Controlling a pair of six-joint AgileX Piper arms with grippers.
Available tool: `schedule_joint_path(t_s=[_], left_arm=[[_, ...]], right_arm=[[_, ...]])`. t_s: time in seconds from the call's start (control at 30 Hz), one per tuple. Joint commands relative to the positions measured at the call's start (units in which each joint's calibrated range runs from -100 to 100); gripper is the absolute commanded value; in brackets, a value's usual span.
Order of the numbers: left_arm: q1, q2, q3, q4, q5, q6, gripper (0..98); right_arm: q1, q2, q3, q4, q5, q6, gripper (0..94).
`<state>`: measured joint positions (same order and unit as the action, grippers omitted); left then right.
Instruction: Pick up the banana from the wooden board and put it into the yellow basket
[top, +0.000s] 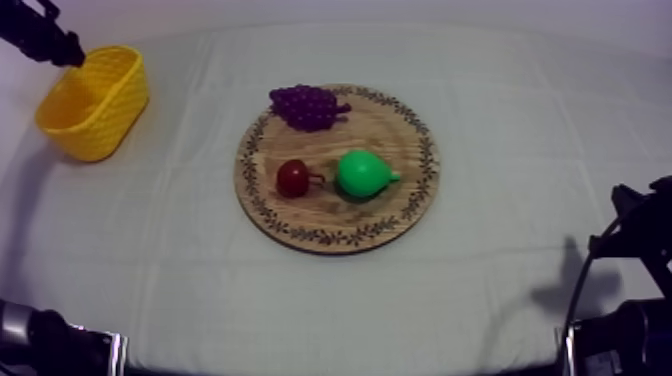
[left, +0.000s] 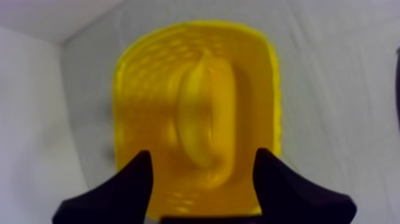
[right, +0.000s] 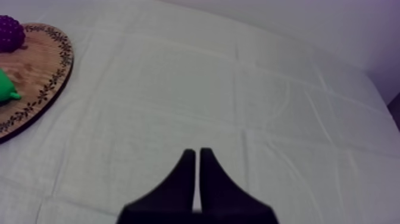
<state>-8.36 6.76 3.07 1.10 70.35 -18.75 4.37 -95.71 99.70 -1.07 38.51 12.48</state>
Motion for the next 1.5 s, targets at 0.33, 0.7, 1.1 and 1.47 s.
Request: schedule_joint_path(t_s=[0.33, 0.7, 1.1, 1.47], left_arm=[[0.56, -38.24, 11.27, -1.20, -4.76, 8.54, 37.0], [0.78, -67.87, 35.84, -2.86, -12.13, 16.47, 13.8], [1.41, -91.38, 60.90, -3.46, -16.73, 19.90, 7.8], [5.17, -103.88, 78.08, -3.71, -18.70, 22.29, 0.7]], right_arm=[[-0.01, -0.04, -0.03, 0.02, 0.04, 0.00, 0.6], [-0.01, -0.04, -0.03, 0.02, 0.04, 0.00, 0.6], [-0.01, -0.04, -0.03, 0.02, 0.04, 0.00, 0.6], [-0.01, -0.04, -0.03, 0.02, 0.04, 0.03, 0.6]])
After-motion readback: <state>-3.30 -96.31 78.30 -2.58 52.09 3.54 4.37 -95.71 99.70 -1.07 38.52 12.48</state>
